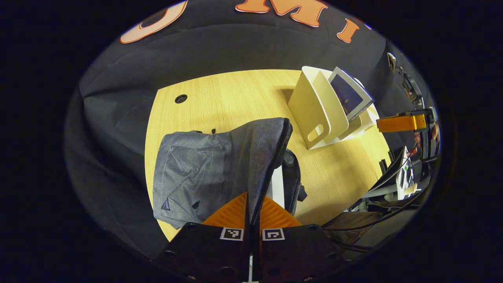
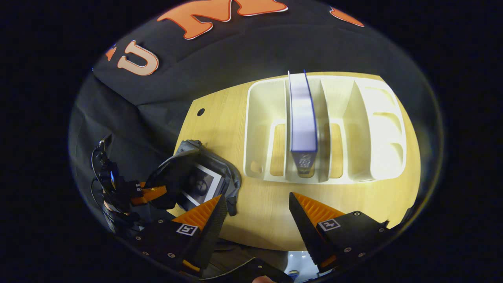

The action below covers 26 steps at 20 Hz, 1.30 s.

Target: Open the schoolbag, grab two books from the bookshelf and put them into the schoolbag.

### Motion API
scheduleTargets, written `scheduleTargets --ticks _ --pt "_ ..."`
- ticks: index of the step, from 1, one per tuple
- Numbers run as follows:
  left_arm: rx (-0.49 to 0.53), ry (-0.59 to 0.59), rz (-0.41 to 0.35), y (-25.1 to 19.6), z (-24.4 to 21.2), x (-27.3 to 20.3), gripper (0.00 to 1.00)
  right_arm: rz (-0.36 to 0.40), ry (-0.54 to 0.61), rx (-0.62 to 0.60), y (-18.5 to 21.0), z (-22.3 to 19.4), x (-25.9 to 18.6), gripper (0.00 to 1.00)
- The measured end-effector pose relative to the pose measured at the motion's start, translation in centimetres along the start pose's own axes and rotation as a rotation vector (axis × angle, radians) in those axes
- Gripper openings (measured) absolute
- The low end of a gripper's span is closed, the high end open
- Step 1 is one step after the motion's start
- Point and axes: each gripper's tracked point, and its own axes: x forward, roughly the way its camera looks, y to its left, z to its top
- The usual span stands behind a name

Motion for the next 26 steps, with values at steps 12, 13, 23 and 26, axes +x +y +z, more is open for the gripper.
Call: scheduleTargets --ticks 12,13,23,26 --pt "-0.072 -0.006 0.036 0.5 -0.4 -0.2 0.03 -0.097 0.056 -0.074 -3.9 7.3 1.0 0.92" --pt "-0.076 -0.003 0.041 0.5 -0.4 -0.2 0.03 -0.107 0.061 -0.067 -4.2 7.7 1.4 0.92" --pt "-0.130 0.016 0.077 0.4 -0.7 -0.3 0.03 -0.160 0.134 -0.001 -6.6 10.5 6.7 0.53" --pt "-0.144 0.021 0.087 0.5 -0.9 -0.4 0.04 -0.172 0.157 0.043 -6.9 10.4 7.5 0.55"
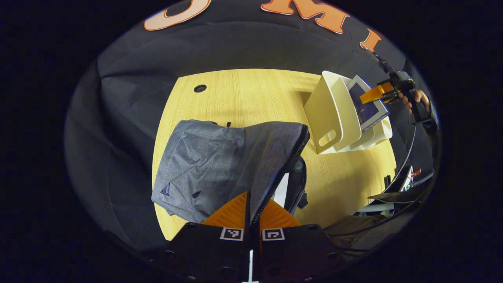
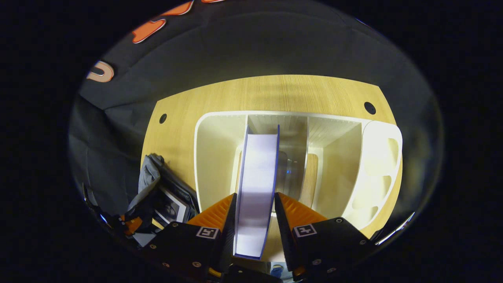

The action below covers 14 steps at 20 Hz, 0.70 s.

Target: Open the schoolbag, grab two books from the bookshelf and put them into the schoolbag.

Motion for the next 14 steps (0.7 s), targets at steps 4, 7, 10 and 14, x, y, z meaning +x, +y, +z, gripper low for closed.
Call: scheduleTargets --ticks 4,7,10,14 --pt "-0.022 0.003 0.005 -0.2 -0.1 0.2 0.03 -0.051 -0.013 0.039 -1.3 0.8 0.3 0.49" --pt "-0.034 0.008 0.010 -0.3 -0.2 0.4 0.03 -0.069 -0.019 0.076 -2.8 0.8 0.4 0.38" --pt "-0.042 0.011 0.015 -0.5 -0.1 0.3 0.03 -0.020 -0.008 0.113 -3.0 0.0 -0.2 0.46" --pt "-0.051 0.011 0.018 -0.6 -0.2 0.3 0.03 0.005 -0.040 0.114 -3.4 -0.7 -2.0 0.36"
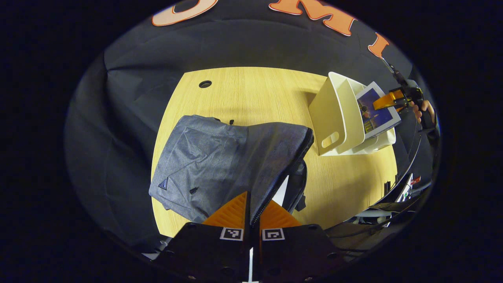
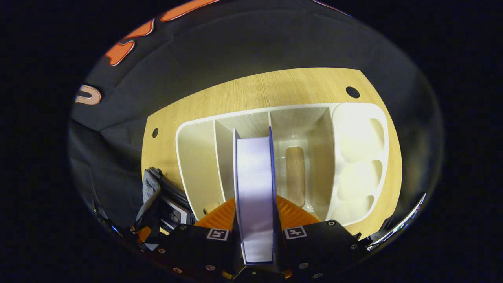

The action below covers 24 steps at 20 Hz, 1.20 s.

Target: Open the schoolbag, grab two books from the bookshelf and put them into the schoolbag.

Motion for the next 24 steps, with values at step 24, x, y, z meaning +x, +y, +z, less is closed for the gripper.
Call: scheduleTargets --ticks 24 --pt "0.234 -0.026 -0.181 1.0 -0.1 -0.2 0.03 0.107 -0.252 0.280 2.4 -13.6 -11.3 0.36"
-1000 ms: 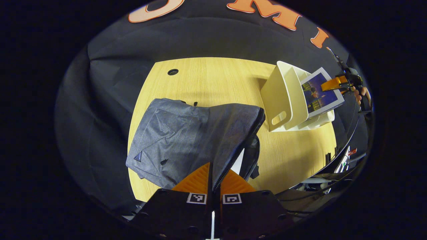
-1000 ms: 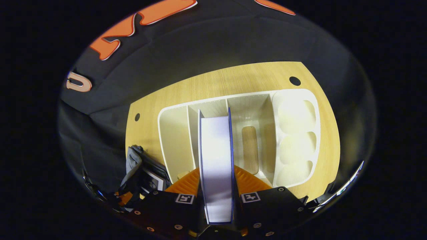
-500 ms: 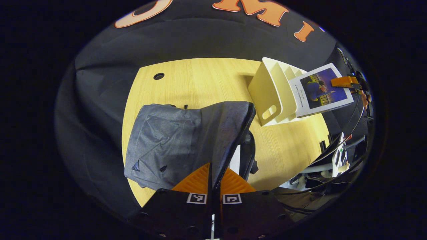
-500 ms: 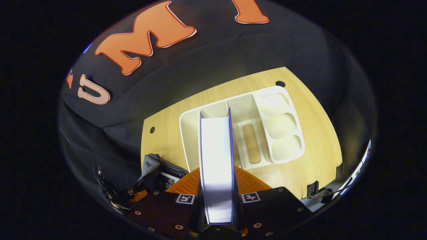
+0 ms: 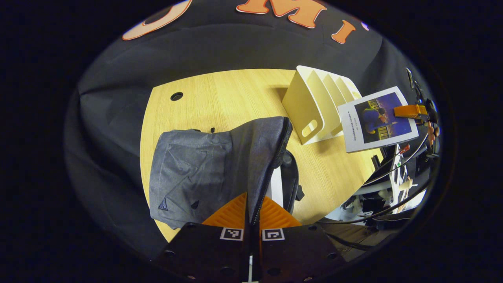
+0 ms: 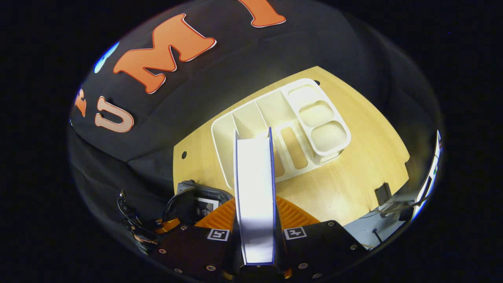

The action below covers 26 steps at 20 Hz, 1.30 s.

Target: Open the schoolbag, grab two books from the bookshelf and put them into the schoolbag.

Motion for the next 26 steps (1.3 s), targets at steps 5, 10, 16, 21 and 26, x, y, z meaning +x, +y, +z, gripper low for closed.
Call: scheduleTargets --ticks 5,10,16,21,26 --pt "0.026 -0.005 -0.006 0.3 0.2 -0.2 0.03 0.009 -0.006 0.051 -0.4 -3.0 -0.3 0.35" --pt "0.044 -0.005 -0.015 0.7 0.0 -0.4 0.03 0.016 0.008 0.094 -0.4 -6.0 0.3 0.35" --pt "0.069 -0.003 -0.025 0.7 -0.1 -0.6 0.03 0.174 0.101 0.129 4.9 -10.8 2.5 0.35" --pt "0.072 -0.008 -0.022 0.9 -0.1 -0.9 0.04 0.291 0.151 0.115 9.5 -13.0 4.5 0.35" --pt "0.072 -0.010 -0.024 0.8 -0.2 -0.9 0.03 0.375 0.199 0.113 12.8 -14.8 8.3 0.35"
